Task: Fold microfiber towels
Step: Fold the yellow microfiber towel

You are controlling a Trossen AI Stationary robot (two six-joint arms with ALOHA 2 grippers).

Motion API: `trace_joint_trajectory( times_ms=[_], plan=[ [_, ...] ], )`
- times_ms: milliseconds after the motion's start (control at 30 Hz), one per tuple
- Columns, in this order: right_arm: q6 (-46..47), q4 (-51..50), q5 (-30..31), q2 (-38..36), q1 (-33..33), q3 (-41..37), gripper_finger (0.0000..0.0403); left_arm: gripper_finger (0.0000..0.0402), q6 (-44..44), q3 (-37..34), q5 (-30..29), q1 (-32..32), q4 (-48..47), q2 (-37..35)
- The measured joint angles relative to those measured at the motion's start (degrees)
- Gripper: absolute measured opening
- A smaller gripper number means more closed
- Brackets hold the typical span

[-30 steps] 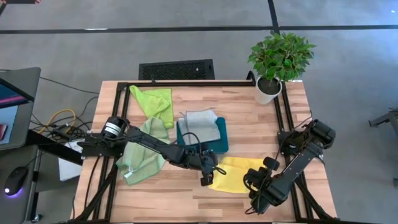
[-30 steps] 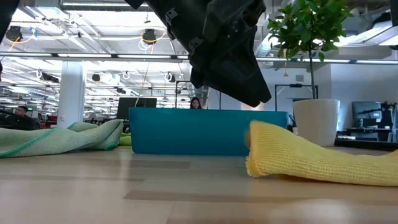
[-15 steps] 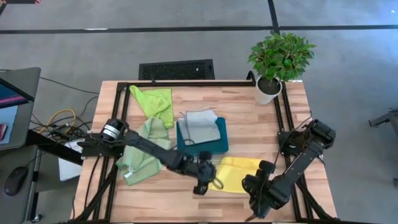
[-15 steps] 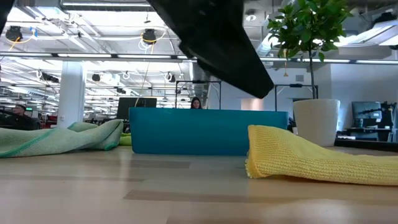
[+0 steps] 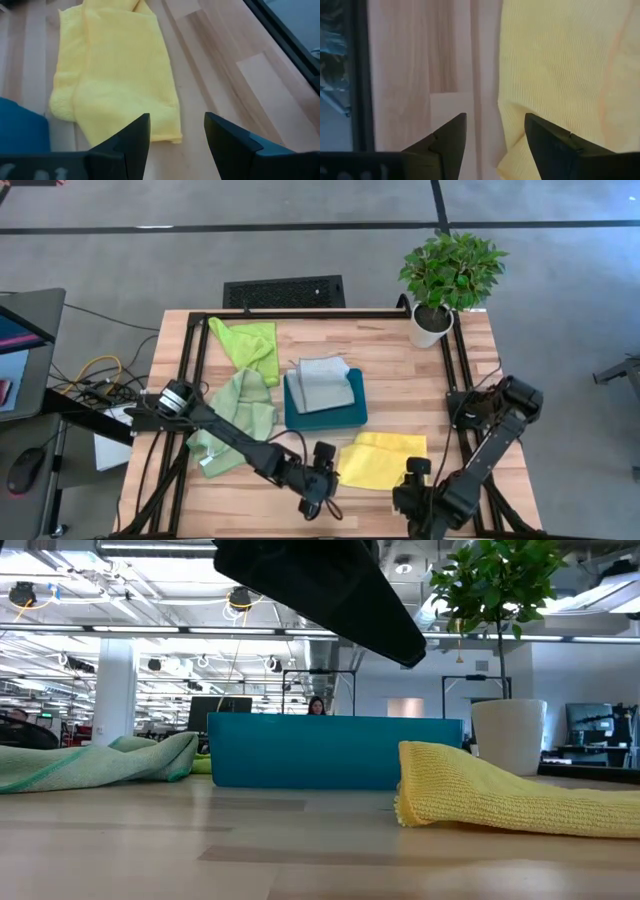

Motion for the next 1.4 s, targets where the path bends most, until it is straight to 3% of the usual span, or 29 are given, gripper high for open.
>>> trace_joint_trajectory(
  times_ms=[533, 1400],
  plan=[
    [3.67, 3.08, 0.97, 1.56, 1.05, -2.80, 0.0224, 0.0180, -1.94, -1.81, 0.01, 0.38, 3.37, 0.91],
    [6.20, 4.68, 2.17, 1.56, 1.73, -4.68, 0.0224, 0.0180, 3.81, -1.68, -1.13, 0.86, 10.28, 7.69]
  ],
)
